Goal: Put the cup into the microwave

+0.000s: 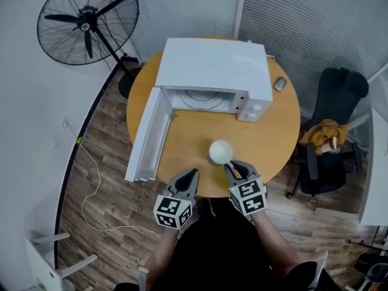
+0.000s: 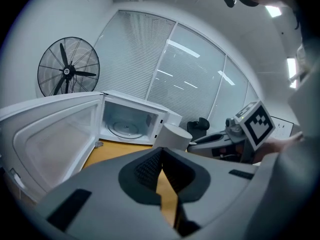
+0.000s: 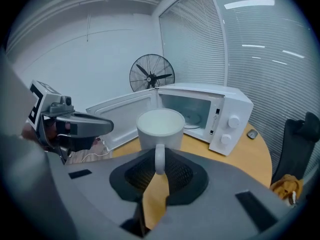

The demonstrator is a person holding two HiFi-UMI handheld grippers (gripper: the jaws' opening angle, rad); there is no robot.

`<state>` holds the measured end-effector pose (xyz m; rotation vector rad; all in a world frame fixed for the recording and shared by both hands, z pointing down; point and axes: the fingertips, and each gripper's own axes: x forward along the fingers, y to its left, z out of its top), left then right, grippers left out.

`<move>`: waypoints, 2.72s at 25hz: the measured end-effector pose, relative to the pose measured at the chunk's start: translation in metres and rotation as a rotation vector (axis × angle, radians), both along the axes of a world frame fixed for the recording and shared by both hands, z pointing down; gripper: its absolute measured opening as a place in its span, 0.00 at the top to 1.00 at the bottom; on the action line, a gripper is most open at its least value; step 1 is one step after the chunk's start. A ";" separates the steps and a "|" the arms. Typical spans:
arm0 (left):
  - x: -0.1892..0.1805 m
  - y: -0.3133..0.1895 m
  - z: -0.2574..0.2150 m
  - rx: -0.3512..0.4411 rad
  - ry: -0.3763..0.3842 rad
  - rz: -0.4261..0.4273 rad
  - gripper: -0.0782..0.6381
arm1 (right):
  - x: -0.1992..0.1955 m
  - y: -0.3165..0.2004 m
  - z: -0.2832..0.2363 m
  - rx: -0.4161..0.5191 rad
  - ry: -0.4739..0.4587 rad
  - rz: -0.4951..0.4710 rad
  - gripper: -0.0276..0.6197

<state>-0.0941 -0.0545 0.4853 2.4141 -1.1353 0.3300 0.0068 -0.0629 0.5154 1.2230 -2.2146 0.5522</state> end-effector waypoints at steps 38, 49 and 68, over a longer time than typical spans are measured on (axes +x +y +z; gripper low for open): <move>0.020 -0.113 0.004 -0.017 -0.055 -0.176 0.90 | -0.005 -0.214 0.071 0.011 0.021 0.024 0.87; 0.020 -0.115 0.008 -0.022 -0.039 -0.183 0.90 | -0.007 -0.247 0.086 0.026 0.054 0.067 0.87; 0.010 -0.121 0.009 -0.021 -0.027 -0.213 0.90 | -0.014 -0.291 0.097 0.160 0.051 0.156 0.88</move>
